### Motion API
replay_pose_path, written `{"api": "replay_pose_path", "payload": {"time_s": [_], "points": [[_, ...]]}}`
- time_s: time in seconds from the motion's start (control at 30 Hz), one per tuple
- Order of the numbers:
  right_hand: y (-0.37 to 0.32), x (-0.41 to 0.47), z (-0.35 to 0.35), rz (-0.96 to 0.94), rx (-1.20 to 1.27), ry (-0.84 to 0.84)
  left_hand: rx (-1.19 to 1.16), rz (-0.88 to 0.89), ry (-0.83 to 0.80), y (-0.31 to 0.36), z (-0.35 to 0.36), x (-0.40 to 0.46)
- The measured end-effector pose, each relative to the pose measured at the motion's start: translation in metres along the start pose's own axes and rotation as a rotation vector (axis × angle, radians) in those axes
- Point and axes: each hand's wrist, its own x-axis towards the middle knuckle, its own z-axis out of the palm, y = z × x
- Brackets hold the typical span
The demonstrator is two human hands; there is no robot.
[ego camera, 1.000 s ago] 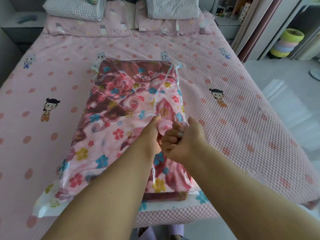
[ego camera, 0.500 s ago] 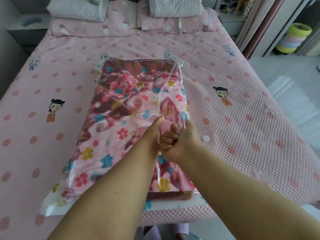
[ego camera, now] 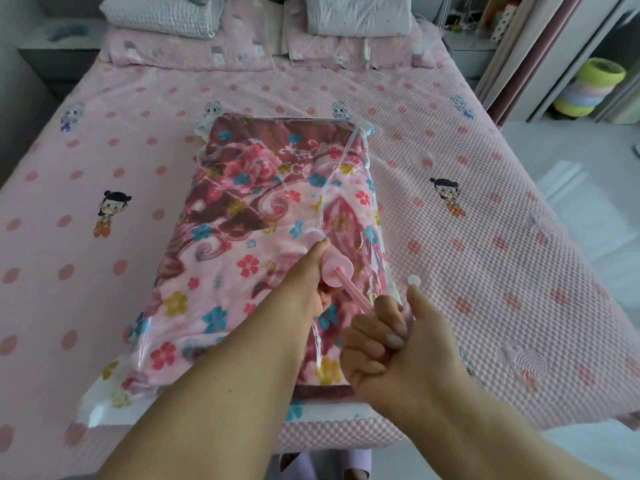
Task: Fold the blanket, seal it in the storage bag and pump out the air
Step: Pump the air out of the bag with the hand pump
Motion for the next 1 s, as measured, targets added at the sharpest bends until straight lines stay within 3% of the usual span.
{"api": "replay_pose_path", "payload": {"time_s": [0.1,0.23,0.3,0.33,0.37,0.43,0.57,0.63,0.7,0.73,0.8,0.87,1.0], "points": [[-0.01,0.025,0.003,-0.028,0.051,0.077,-0.003,-0.001,-0.016,0.002,0.004,0.003],[-0.018,0.064,0.013,-0.163,-0.097,0.072,-0.048,-0.088,-0.254,0.006,0.009,-0.007],[-0.008,0.044,0.002,-0.195,-0.11,-0.035,-0.015,-0.076,-0.147,0.005,0.006,-0.002],[-0.004,0.03,0.001,-0.114,-0.074,-0.054,0.021,-0.046,-0.075,0.004,0.004,-0.003],[0.0,0.015,0.003,-0.024,0.005,-0.03,0.038,-0.01,-0.027,0.003,0.002,-0.001],[0.003,0.01,-0.007,-0.02,0.066,0.042,0.053,0.011,-0.002,0.003,0.001,-0.001],[-0.011,0.059,0.021,-0.032,0.073,0.101,-0.039,-0.051,-0.145,0.006,0.004,-0.001],[-0.014,0.07,0.017,-0.148,-0.036,0.073,0.004,-0.059,-0.201,0.007,0.003,0.0],[-0.002,0.047,0.008,-0.202,-0.084,-0.033,0.041,-0.043,-0.102,0.007,0.0,0.0],[0.003,0.03,0.008,-0.133,-0.076,-0.049,0.025,-0.028,-0.047,0.005,-0.003,-0.001],[0.013,0.004,0.008,-0.022,0.022,0.002,-0.011,-0.015,-0.014,0.003,-0.007,0.004],[0.01,0.018,0.003,-0.064,0.044,0.056,-0.001,-0.012,-0.004,0.003,-0.006,0.008],[-0.004,0.073,0.028,-0.086,-0.031,0.107,0.029,-0.076,-0.213,0.007,-0.004,0.001]]}}
